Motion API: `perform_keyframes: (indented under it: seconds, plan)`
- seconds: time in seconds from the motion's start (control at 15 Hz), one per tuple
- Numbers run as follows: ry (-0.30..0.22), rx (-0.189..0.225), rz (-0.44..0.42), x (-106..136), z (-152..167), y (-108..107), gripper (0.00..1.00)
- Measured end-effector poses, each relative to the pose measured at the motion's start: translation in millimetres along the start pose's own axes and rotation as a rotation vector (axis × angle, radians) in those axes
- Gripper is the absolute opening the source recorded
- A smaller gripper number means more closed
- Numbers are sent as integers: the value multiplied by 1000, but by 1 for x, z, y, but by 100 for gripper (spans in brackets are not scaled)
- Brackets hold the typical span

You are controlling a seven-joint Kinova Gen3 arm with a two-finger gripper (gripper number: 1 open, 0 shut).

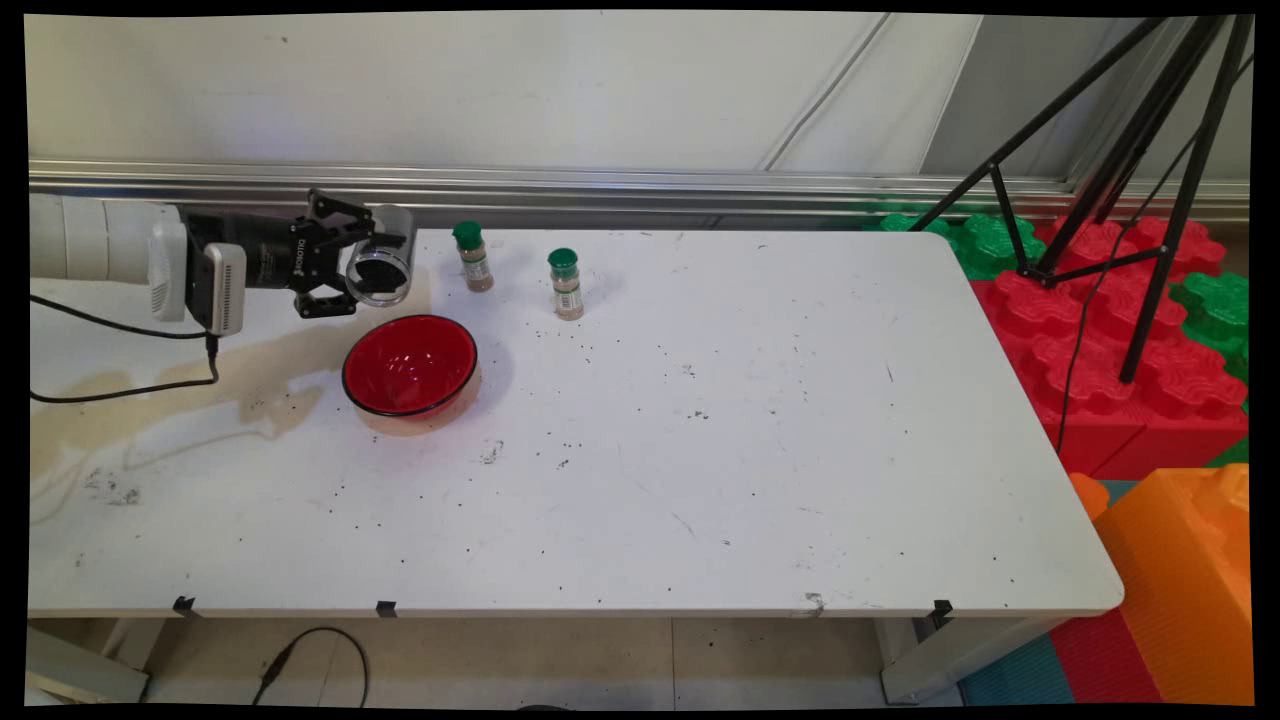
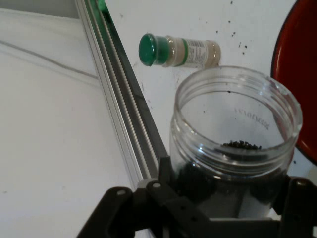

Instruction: Pour the black seasoning powder in the red bowl

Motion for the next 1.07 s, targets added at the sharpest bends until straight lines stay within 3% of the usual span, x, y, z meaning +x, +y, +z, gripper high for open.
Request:
perform_keyframes:
  seconds: [1.07]
  plan:
    - [-52,24,298,16,5,4,0]
